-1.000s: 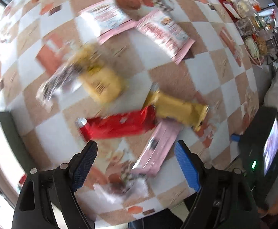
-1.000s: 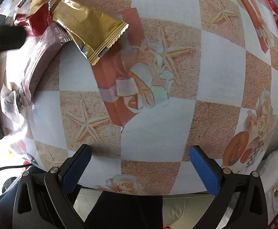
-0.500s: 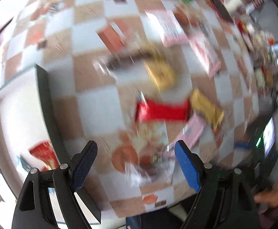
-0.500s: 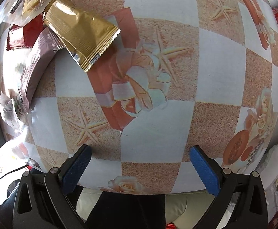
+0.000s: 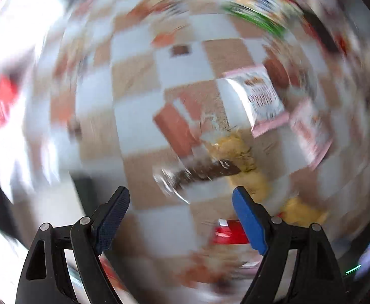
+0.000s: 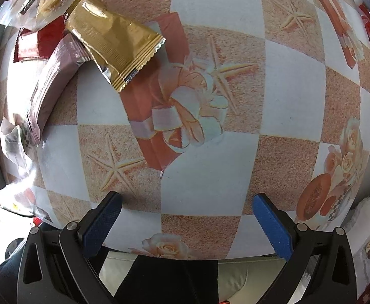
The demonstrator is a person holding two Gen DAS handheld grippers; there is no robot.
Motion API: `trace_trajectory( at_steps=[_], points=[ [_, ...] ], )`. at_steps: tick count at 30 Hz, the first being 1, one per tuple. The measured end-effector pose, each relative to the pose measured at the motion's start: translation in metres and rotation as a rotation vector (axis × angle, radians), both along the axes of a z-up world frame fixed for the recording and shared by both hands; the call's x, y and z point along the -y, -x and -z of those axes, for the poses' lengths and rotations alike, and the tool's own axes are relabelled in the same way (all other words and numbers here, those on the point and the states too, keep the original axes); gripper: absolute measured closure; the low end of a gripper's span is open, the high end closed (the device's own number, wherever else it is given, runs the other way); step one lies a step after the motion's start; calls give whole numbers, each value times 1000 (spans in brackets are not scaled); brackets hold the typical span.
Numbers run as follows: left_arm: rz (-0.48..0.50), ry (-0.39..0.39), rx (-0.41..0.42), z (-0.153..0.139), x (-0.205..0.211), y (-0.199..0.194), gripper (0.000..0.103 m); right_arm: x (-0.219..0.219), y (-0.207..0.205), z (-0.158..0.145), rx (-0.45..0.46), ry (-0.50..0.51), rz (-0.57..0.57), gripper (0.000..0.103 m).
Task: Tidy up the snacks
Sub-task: 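Move both tools back over the snacks on the table, then grasp the chocolate stick pack with the left tool while the right tool grasps a pink Crispy Cranberry pack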
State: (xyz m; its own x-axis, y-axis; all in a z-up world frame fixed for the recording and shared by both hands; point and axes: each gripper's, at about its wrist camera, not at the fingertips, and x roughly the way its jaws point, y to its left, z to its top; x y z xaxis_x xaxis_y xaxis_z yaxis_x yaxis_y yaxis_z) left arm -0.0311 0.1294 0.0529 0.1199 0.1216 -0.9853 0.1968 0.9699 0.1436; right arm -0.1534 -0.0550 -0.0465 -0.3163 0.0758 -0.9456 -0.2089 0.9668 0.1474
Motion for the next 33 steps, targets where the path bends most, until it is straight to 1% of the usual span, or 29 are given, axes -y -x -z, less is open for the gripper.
trace_trajectory(
  at_steps=[2, 4, 6, 8, 9, 11, 13, 15, 16, 17, 18, 19, 22, 25, 26, 28, 30, 33],
  points=[
    [129, -48, 24, 1, 12, 6, 18, -2, 1, -2, 1, -1, -7, 0],
    [214, -81, 31, 6, 20, 12, 18, -4, 2, -2, 4, -2, -14, 0],
    [259, -97, 21, 12, 23, 14, 18, -5, 7, -2, 8, -4, -17, 0],
    [287, -93, 10, 16, 21, 12, 18, -6, 10, -2, 8, -3, -16, 0],
    [286, -91, 4, 22, 23, 8, 18, -6, 10, -2, 9, -4, -16, 0],
    [262, -76, -14, 27, 9, 6, 18, -7, 12, -2, 11, -4, -15, 0],
    [181, -46, -50, 38, 2, -7, 18, -8, 15, -3, 15, -5, -14, 0],
    [65, 34, -74, 40, -13, -16, 18, -8, 15, -3, 18, -6, -17, 0],
    [-9, 71, -91, 43, -24, -21, 18, -7, 15, -3, 20, -8, -23, 0],
    [-58, 91, -99, 44, -31, -24, 18, -7, 16, -4, 24, -9, -26, 0],
    [-90, 105, -103, 45, -37, -25, 18, -7, 18, -4, 29, -9, -27, 0],
    [-95, 109, -104, 45, -39, -26, 18, -7, 19, -4, 32, -10, -26, 0],
    [-45, 88, -89, 44, -34, -25, 18, -8, 23, -5, 27, -10, -28, 0],
    [12, 46, -76, 43, -23, -28, 18, -10, 17, -2, -35, -14, -67, 0],
    [39, 22, -65, 41, -19, -28, 18, -8, 12, -4, -32, -31, -54, 0],
    [84, -1, -23, 32, -12, -25, 18, 1, -7, -18, 12, -75, 2, 0],
    [123, -7, 11, 27, -6, -25, 18, 8, -31, -31, 53, -95, 44, 0],
    [223, -59, 28, 29, 5, -24, 18, 9, -67, -43, 111, -108, 51, 0]
  ],
)
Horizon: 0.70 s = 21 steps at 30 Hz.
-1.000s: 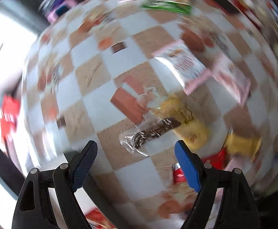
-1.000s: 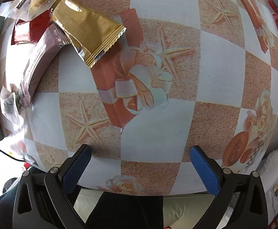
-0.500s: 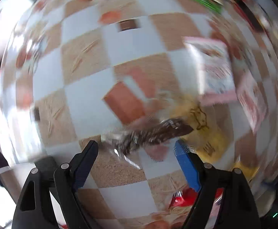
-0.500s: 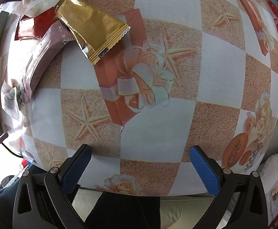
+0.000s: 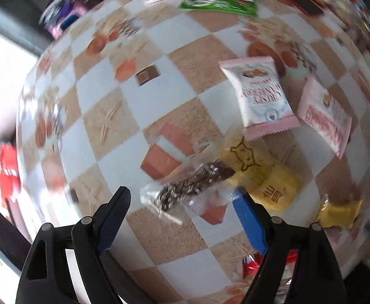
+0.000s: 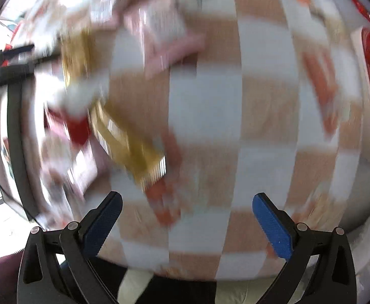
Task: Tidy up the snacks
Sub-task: 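Grasp the chocolate stick pack with the left tool while the right tool grasps a pink Crispy Cranberry pack, then carry both packs to the white tray and open both tools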
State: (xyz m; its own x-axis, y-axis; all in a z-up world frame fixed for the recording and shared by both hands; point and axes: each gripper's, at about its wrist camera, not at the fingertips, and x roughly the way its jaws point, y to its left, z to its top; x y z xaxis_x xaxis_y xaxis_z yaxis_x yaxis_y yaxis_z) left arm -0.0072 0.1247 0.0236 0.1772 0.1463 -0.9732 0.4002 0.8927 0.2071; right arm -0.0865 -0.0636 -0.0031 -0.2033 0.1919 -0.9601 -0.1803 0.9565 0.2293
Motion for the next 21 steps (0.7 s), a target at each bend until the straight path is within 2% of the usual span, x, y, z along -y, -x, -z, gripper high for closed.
trace_trajectory(
  at_steps=[2, 4, 9, 11, 13, 15, 17, 18, 19, 21],
  points=[
    [43, -21, -16, 8, 8, -1, 17, -6, -25, -4, 40, 19, -25, 0],
    [39, 9, -13, 9, 8, -6, 18, -10, -43, -4, 60, 25, -36, 0],
    [-89, 165, -101, 11, -11, -22, 38, -23, -85, 4, 94, 10, -27, 0],
    [-98, 167, -95, 13, -19, -28, 44, -29, -98, 10, 98, 13, -25, 0],
    [-97, 170, -94, 12, -20, -29, 54, -36, -109, 20, 87, 19, -33, 0],
    [-110, 177, -102, 8, -19, -28, 74, -45, -114, 27, 83, 54, -52, 9],
    [-156, 216, -117, 4, -27, -21, 83, -48, -117, 22, 120, 62, -79, 26],
    [-183, 233, -125, 3, -34, -16, 83, -50, -116, 17, 136, 56, -89, 51],
    [-214, 249, -129, 3, -39, -15, 83, -50, -116, 11, 150, 58, -98, 61],
    [-264, 272, -136, 2, -50, -9, 83, -48, -116, 9, 125, 26, -81, 61]
  ],
)
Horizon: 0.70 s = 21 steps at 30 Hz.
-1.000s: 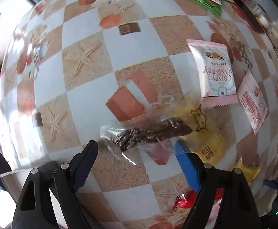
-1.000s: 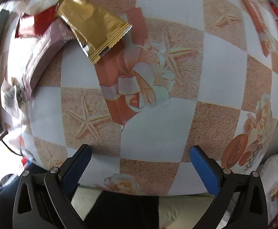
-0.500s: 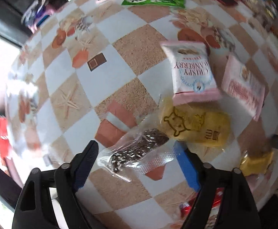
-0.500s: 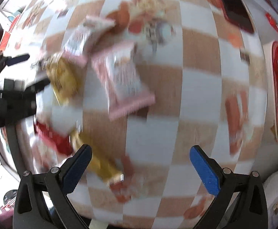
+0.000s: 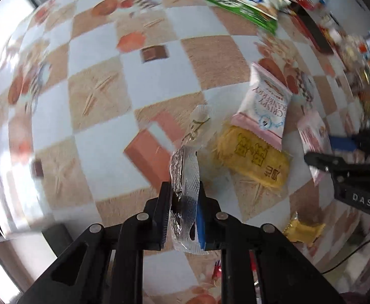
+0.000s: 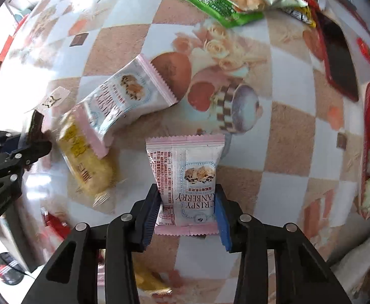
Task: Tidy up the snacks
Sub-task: 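Carry both packs to the white tray and open both tools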
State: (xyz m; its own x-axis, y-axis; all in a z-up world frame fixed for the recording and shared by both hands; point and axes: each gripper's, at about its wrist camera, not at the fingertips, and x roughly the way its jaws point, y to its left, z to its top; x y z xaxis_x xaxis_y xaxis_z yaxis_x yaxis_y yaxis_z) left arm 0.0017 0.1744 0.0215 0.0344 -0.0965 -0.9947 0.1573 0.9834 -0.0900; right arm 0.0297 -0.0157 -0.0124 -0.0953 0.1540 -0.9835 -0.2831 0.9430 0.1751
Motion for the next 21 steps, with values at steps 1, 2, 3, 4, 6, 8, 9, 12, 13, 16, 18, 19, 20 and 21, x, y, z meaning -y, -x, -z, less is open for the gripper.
trace_trajectory(
  at_steps=[1, 2, 3, 4, 6, 8, 9, 12, 13, 16, 18, 19, 20, 21],
  points=[
    [-15, 9, -2, -1, -4, 4, 83, 4, 0, 0, -20, -22, 18, 61],
    [-28, 20, 0, -2, -8, 7, 85, 10, 4, 0, -34, -41, 42, 61],
    [-41, 35, 2, -5, -11, 15, 88, 20, 15, 1, -42, -57, 62, 61],
    [-51, 42, 2, -7, -12, 21, 88, 26, 20, 0, -52, -74, 82, 61],
    [-75, 50, 3, -12, -16, 36, 88, 40, 31, 0, -82, -124, 132, 61],
    [-93, 58, 9, -17, -17, 52, 88, 49, 41, 1, -106, -148, 163, 61],
    [-100, 60, 10, -19, -18, 59, 88, 53, 47, 1, -147, -189, 177, 61],
    [-113, 71, 15, -26, -18, 72, 88, 60, 61, -1, -170, -203, 190, 61],
    [-119, 76, 17, -29, -18, 76, 88, 60, 65, -3, -171, -206, 189, 61],
    [-144, 93, 27, -44, -16, 87, 88, 62, 77, -13, -169, -220, 189, 61],
    [-157, 107, 35, -54, -18, 96, 88, 57, 94, -19, -172, -231, 194, 61],
    [-161, 108, 40, -57, -17, 100, 88, 56, 97, -21, -173, -234, 193, 61],
    [-165, 103, 42, -60, -18, 104, 88, 54, 101, -23, -174, -236, 189, 61],
    [-170, 98, 43, -62, -17, 107, 88, 55, 104, -26, -174, -236, 185, 61]
  ],
)
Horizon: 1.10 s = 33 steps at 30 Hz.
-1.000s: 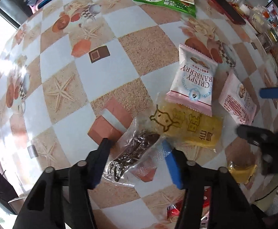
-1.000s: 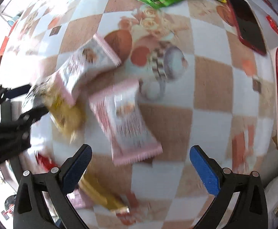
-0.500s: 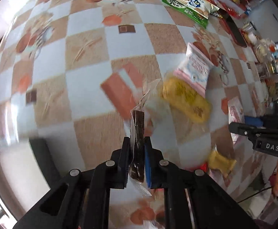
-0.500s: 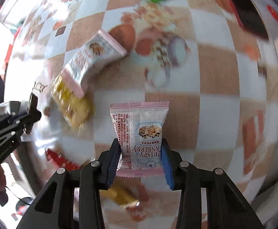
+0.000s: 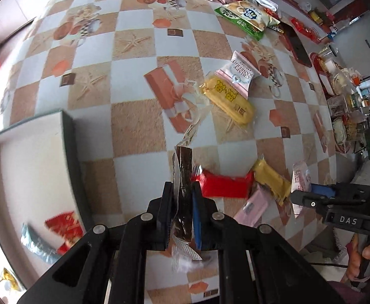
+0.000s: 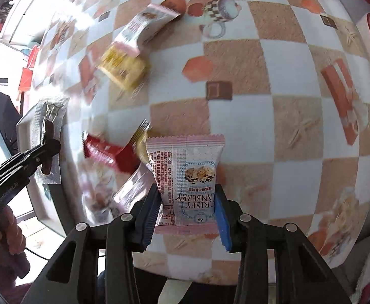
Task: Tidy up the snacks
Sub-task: 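Carry both packs to the white tray and open both tools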
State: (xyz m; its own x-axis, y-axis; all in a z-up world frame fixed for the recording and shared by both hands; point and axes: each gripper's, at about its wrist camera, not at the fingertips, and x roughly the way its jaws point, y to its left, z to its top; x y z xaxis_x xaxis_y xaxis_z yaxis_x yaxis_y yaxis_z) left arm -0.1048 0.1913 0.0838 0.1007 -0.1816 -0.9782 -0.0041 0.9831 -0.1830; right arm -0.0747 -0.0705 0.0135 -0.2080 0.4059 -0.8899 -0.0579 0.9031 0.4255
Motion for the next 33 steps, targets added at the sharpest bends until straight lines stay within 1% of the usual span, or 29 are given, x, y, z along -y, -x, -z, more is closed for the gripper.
trace_trajectory(
  at_steps=[3, 4, 5, 11, 18, 22, 23, 24, 29, 33],
  points=[
    [-27, -13, 6, -5, -6, 7, 88, -4, 7, -3, 6, -5, -22, 61],
    [-40, -11, 11, -8, -10, 11, 88, -5, 0, -5, 11, -8, -36, 61],
    [-52, -11, 14, -10, -13, 13, 88, -5, 5, -11, 18, -10, -49, 61],
    [-151, -15, 38, -24, -53, 37, 88, -56, -1, -33, 62, -27, -160, 60],
    [-303, -36, 59, -32, -114, 63, 88, -150, -12, -59, 117, -68, -349, 60],
    [-367, -45, 54, -28, -140, 78, 88, -199, -13, -72, 139, -92, -456, 60],
    [-385, -44, 48, -25, -147, 82, 88, -218, -10, -74, 145, -96, -487, 60],
    [-395, -44, 43, -24, -152, 86, 88, -236, -8, -77, 152, -100, -521, 60],
    [-441, -38, 13, -10, -168, 104, 88, -290, -1, -84, 156, -114, -608, 60],
    [-434, -40, -27, 1, -170, 110, 87, -323, 6, -78, 142, -117, -652, 60]
  ],
)
